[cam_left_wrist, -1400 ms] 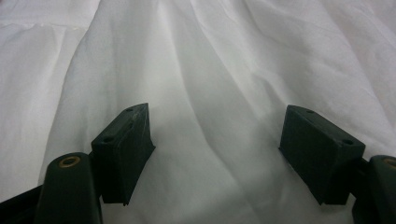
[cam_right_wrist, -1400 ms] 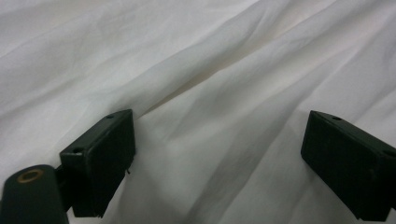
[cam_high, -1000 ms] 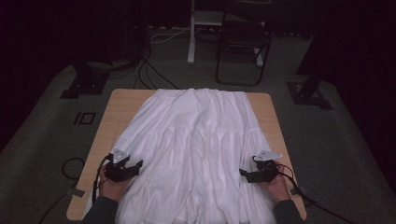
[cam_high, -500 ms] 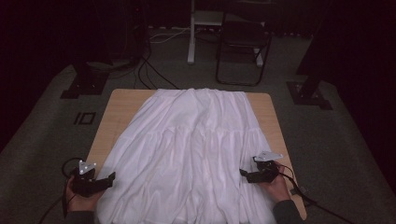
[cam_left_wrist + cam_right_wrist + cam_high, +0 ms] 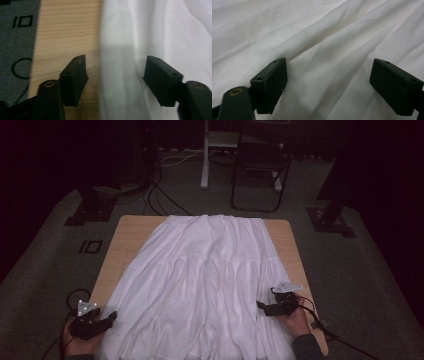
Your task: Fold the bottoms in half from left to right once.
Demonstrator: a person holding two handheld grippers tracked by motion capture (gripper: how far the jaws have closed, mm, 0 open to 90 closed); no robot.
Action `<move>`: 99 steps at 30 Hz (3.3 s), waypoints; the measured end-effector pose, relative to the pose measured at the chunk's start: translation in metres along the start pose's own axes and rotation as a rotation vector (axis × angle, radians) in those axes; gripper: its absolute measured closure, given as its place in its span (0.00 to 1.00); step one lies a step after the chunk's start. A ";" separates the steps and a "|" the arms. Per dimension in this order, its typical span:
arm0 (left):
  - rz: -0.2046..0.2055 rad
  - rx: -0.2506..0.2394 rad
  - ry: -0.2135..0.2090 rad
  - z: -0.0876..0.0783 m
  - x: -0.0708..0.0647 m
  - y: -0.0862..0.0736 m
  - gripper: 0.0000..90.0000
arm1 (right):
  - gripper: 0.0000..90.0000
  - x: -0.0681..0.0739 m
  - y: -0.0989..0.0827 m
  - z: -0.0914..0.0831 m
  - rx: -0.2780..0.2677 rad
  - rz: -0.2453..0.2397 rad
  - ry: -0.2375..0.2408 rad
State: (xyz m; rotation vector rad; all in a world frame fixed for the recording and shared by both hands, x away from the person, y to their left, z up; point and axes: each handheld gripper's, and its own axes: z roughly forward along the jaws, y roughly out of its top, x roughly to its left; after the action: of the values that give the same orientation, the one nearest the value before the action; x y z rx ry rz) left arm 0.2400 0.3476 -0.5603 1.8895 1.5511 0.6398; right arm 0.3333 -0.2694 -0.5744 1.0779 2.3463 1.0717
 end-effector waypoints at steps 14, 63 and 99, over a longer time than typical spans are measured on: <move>0.047 0.045 -0.003 -0.010 -0.012 -0.010 0.22 | 0.15 0.000 0.000 0.000 0.000 -0.001 0.001; 0.017 -0.153 0.130 -0.041 0.047 0.028 0.99 | 0.98 -0.035 -0.068 -0.101 -0.024 0.250 -0.185; 0.470 -0.411 -0.643 -0.077 -0.228 0.169 0.99 | 0.97 -0.021 -0.047 -0.096 -0.058 0.157 -0.202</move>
State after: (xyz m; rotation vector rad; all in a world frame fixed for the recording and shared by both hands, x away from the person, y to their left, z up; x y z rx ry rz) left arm 0.2567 0.1134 -0.3837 1.8774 0.5311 0.4300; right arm 0.2691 -0.3530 -0.5465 1.3010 2.0895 1.0248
